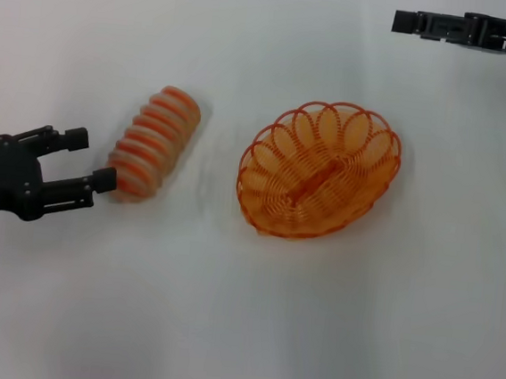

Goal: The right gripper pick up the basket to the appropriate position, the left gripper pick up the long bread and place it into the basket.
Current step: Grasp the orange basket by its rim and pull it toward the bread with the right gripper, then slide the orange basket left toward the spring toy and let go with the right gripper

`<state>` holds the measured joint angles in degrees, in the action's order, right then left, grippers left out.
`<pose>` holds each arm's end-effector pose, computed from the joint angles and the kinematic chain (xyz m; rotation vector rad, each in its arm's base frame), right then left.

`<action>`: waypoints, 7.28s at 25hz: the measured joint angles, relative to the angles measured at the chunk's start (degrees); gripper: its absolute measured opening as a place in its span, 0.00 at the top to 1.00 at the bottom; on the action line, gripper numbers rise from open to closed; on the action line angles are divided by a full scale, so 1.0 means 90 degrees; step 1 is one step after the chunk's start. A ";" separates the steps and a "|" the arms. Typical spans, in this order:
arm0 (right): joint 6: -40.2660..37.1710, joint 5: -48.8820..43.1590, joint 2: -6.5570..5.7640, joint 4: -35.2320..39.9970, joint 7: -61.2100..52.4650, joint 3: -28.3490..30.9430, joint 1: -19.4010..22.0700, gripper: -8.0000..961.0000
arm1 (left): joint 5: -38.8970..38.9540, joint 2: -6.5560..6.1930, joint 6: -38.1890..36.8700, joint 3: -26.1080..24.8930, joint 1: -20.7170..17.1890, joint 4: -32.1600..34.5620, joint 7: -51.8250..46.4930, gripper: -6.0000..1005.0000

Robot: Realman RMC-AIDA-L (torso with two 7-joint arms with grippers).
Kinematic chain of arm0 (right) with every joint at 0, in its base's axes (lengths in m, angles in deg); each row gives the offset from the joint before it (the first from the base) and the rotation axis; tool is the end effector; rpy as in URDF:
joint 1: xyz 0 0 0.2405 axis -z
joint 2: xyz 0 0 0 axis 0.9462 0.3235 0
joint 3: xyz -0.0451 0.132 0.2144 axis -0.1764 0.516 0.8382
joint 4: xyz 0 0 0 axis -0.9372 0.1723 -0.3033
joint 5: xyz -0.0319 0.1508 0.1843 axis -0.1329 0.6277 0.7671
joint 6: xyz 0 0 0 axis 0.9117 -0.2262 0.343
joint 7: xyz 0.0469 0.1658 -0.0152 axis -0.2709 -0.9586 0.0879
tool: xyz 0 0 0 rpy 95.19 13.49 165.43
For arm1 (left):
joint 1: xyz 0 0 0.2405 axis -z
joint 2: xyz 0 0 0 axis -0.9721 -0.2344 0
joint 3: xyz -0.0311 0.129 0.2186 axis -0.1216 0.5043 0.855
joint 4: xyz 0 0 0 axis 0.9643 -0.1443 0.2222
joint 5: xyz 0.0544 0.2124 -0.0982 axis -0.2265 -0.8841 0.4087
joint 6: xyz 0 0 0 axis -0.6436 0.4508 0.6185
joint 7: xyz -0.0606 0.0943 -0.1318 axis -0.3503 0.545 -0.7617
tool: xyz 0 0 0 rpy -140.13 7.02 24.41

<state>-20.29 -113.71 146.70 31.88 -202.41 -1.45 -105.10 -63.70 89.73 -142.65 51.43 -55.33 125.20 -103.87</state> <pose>0.2865 0.4192 0.0382 -2.3032 1.4087 0.7065 -0.3219 0.2988 -0.0081 -2.5992 -0.7934 -0.8019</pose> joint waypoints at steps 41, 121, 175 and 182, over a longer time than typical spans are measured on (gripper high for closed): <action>0.0391 -0.3027 0.0162 -0.0115 -0.1826 -0.1786 -0.1351 0.11 | 0.0106 0.0064 0.0103 0.0017 -0.0013 0.0038 0.0264 0.16; 0.1552 -0.1821 0.0653 -0.1052 -0.3003 -0.1004 -0.0824 0.84 | 0.0034 0.0093 0.0623 0.0113 0.0047 0.0220 0.0510 0.16; 0.0435 0.0351 0.0552 -0.0821 -0.1853 -0.0852 0.0330 0.25 | 0.0085 0.0093 0.0638 0.0161 0.0136 0.0179 0.0466 0.16; 0.0309 0.0690 0.0462 -0.0662 -0.1252 -0.0465 0.0831 0.24 | 0.0169 0.0093 0.0656 -0.0030 0.0143 0.0005 0.0310 0.16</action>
<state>-17.50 -107.50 150.86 25.92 -213.68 -5.64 -97.62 -62.18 90.57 -136.75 51.17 -54.04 125.24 -101.08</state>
